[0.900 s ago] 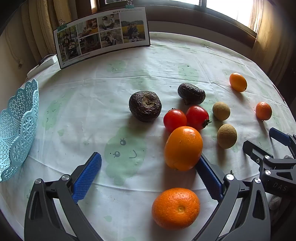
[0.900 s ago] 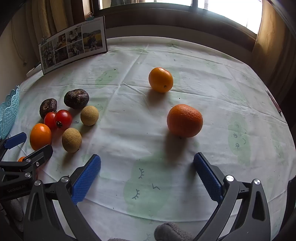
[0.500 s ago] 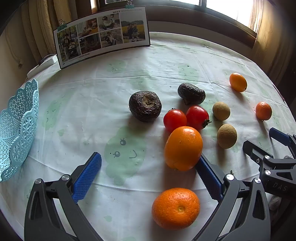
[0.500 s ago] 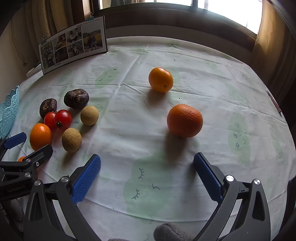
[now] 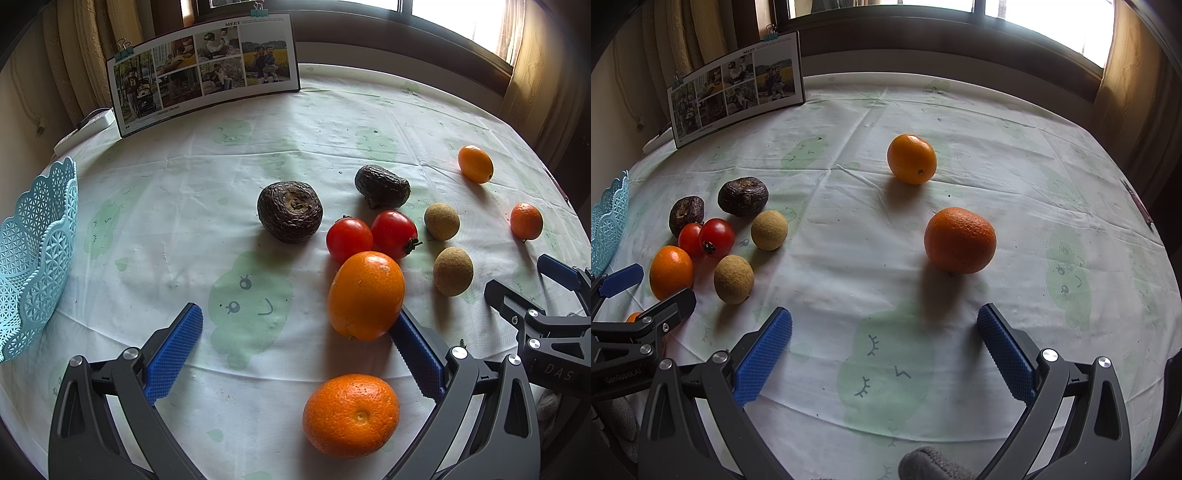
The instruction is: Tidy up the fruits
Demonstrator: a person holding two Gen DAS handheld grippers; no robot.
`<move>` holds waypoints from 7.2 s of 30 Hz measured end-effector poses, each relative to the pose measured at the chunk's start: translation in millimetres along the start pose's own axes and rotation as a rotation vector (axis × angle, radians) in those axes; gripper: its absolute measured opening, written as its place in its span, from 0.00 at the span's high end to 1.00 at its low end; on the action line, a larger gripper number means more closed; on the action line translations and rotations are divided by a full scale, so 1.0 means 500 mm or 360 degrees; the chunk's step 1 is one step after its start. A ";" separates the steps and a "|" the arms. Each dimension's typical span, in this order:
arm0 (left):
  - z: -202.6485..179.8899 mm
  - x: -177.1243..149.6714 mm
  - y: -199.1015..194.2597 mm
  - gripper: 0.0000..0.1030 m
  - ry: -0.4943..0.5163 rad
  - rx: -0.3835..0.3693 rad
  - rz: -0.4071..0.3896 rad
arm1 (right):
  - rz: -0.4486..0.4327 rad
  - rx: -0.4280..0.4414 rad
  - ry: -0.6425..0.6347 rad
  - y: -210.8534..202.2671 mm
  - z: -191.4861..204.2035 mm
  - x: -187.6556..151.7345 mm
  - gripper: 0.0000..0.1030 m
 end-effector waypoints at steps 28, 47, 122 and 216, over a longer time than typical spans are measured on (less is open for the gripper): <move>0.010 0.009 -0.040 0.02 0.0017 -0.0090 -0.0129 | 0.0034 0.0038 -0.0029 -0.021 -0.003 -0.025 0.05; 0.078 -0.028 -0.143 0.02 -0.0055 -0.0011 -0.0292 | -0.0263 0.0246 0.0150 -0.085 0.011 0.011 0.05; 0.148 0.024 -0.150 0.60 -0.0153 0.0045 -0.0364 | -0.0202 0.0126 0.0250 -0.051 -0.042 0.091 0.61; 0.362 0.055 -0.215 0.03 -0.0308 0.0536 -0.0586 | -0.0313 0.0429 -0.0151 -0.075 0.360 0.184 0.37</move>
Point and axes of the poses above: each gripper's, at about its wrist camera, not at the fingertips, and y roughly the way its jaws point, z to its left, x to its top, the point moved 7 cm from there along y, roughly the way its jaws point, and after that the axes turned 1 degree about -z, right-handed, at the moved point
